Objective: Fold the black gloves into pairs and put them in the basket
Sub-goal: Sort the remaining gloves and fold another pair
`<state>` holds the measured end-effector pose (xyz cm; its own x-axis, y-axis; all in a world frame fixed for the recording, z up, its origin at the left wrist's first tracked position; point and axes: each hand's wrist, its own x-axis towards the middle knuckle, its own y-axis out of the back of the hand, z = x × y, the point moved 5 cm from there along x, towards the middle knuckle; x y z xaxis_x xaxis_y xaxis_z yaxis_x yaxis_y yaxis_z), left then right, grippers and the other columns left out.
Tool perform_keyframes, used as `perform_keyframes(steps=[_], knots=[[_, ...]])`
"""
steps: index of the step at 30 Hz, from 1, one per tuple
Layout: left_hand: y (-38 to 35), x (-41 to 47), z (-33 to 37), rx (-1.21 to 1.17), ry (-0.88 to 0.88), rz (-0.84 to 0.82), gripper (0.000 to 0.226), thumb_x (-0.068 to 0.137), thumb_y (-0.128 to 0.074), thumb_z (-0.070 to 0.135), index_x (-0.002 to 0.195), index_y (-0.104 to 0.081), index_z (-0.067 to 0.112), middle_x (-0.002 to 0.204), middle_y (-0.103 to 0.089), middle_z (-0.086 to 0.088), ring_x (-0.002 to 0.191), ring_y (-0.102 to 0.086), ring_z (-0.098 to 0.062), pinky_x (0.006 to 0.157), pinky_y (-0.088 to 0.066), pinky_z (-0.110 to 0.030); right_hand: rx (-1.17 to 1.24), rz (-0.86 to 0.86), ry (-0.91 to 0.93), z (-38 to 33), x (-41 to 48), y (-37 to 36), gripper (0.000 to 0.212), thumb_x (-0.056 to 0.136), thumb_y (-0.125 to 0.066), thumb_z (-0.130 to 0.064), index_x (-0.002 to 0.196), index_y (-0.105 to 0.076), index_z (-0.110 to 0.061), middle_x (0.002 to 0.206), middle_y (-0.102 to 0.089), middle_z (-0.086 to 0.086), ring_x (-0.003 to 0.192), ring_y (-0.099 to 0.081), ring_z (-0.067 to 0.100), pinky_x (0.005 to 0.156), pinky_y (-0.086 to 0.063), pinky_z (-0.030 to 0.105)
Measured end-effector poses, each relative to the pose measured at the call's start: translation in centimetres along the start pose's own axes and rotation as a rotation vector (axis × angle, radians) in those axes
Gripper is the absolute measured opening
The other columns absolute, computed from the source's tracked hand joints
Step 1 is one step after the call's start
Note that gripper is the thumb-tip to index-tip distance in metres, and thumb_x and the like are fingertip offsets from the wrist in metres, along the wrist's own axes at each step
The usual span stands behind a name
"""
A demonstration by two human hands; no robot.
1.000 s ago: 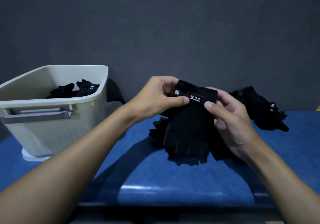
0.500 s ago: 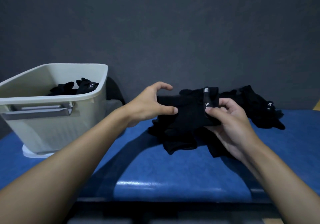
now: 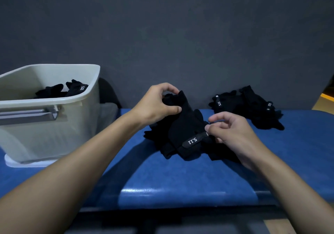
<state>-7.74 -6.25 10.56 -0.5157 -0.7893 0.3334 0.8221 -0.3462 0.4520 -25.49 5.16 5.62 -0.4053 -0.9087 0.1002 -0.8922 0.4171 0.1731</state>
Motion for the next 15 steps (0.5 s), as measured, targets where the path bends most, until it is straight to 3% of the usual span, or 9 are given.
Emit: perform_keyframes(steps=[2,5,9,12,13,15], knots=[[-0.3,0.1,0.1,0.006,-0.008,0.006,0.036,0.079,-0.08,0.003,0.11,-0.065,0.013,0.09,-0.073,-0.008,0.076,-0.071,-0.016,0.074,-0.061,-0.033,0.005,-0.01,-0.003,0.1,-0.1,0.1,0.016,0.084,-0.072,-0.005,0.096,-0.063,-0.009,0.065,-0.063,0.001,0.046,-0.051,0.007,0.058,-0.043,0.027],[-0.6,0.2,0.1,-0.009,-0.006,0.009,0.035,0.08,-0.08,0.004,0.11,-0.065,0.013,0.094,-0.073,-0.01,0.081,-0.072,-0.021,0.075,-0.061,-0.033,0.021,0.001,-0.001,0.1,-0.3,0.5,0.016,0.084,-0.072,-0.006,0.098,-0.063,-0.009,0.067,-0.064,0.001,0.048,-0.053,0.007,0.058,-0.044,0.026],[-0.9,0.4,0.8,-0.041,-0.036,0.028,0.033,0.08,-0.081,0.006,0.108,-0.067,0.016,0.09,-0.073,-0.005,0.074,-0.07,-0.012,0.071,-0.06,-0.029,0.115,0.043,-0.024,0.4,-0.4,1.1,0.023,0.084,-0.074,-0.013,0.106,-0.067,-0.007,0.081,-0.072,0.003,0.069,-0.065,0.012,0.068,-0.053,0.025],[-1.5,0.7,1.9,-0.098,-0.094,0.038,0.033,0.08,-0.08,0.003,0.109,-0.067,0.011,0.099,-0.073,-0.005,0.081,-0.068,-0.009,0.078,-0.06,-0.027,0.25,-0.022,-0.1,0.7,-0.8,1.0,0.037,0.08,-0.077,-0.015,0.114,-0.066,-0.004,0.098,-0.075,0.011,0.089,-0.073,0.024,0.085,-0.058,0.042],[-1.9,0.8,2.4,-0.116,-0.113,0.035,0.032,0.08,-0.079,0.001,0.108,-0.068,0.009,0.102,-0.072,-0.004,0.084,-0.068,-0.009,0.081,-0.059,-0.026,0.274,-0.036,-0.107,0.8,-1.0,1.1,0.035,0.08,-0.077,-0.013,0.112,-0.066,-0.003,0.097,-0.075,0.013,0.09,-0.073,0.028,0.086,-0.057,0.047],[-3.0,1.3,3.2,-0.146,-0.14,0.02,0.029,0.08,-0.079,0.0,0.106,-0.068,0.007,0.101,-0.073,-0.006,0.084,-0.068,-0.009,0.08,-0.058,-0.025,0.308,0.052,-0.076,0.8,-1.1,2.2,0.024,0.08,-0.076,-0.008,0.103,-0.067,-0.008,0.086,-0.075,0.007,0.08,-0.072,0.019,0.082,-0.058,0.039]])
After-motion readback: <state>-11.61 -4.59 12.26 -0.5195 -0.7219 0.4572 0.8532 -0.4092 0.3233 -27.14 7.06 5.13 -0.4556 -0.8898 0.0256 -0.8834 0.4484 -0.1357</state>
